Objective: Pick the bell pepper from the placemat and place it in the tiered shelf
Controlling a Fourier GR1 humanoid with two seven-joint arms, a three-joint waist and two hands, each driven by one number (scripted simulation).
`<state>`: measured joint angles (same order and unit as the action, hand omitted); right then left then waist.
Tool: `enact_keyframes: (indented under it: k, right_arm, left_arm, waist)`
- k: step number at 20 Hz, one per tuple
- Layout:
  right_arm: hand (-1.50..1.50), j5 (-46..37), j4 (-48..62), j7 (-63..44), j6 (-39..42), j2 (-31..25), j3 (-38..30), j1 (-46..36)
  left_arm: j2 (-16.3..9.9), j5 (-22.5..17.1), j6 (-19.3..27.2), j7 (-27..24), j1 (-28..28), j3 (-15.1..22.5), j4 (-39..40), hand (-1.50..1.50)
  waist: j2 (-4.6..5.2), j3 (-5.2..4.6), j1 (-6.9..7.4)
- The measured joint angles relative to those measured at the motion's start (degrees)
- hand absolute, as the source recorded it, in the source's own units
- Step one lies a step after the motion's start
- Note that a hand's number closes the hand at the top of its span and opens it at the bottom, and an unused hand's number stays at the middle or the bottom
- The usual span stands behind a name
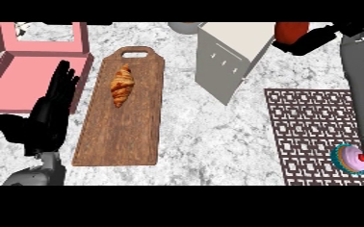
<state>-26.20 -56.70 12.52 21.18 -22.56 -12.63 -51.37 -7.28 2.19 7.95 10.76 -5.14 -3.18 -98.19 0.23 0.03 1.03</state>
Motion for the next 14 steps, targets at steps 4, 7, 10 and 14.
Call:
enact_keyframes:
  k: [4,7,10,14]
  right_arm:
    - [1.5,-2.04,6.68,4.91,-2.82,0.12,0.78,-2.58]
    - [1.5,-2.85,11.61,5.3,-4.79,0.63,0.35,-5.81]
    - [-1.5,-1.63,16.41,4.19,-5.59,1.49,-1.6,-8.54]
    - [-1.5,-1.61,20.54,5.91,-4.94,1.25,-1.8,-10.3]
  left_arm:
    - [-0.4,-0.73,-0.98,-0.4,0.13,-0.72,0.55,0.0]
    - [0.36,0.19,-0.45,-1.12,-0.5,0.01,1.44,0.0]
    - [-0.34,-0.51,-1.31,-1.29,-0.69,-0.69,1.7,0.0]
    - [-0.12,-0.73,-1.52,-1.6,-0.7,-0.76,2.05,0.0]
  waist:
    - [-0.34,0.0,-0.2]
    - [-0.34,0.01,-0.08]
    - [-0.31,0.01,0.17]
    - [-0.89,-0.17,0.04]
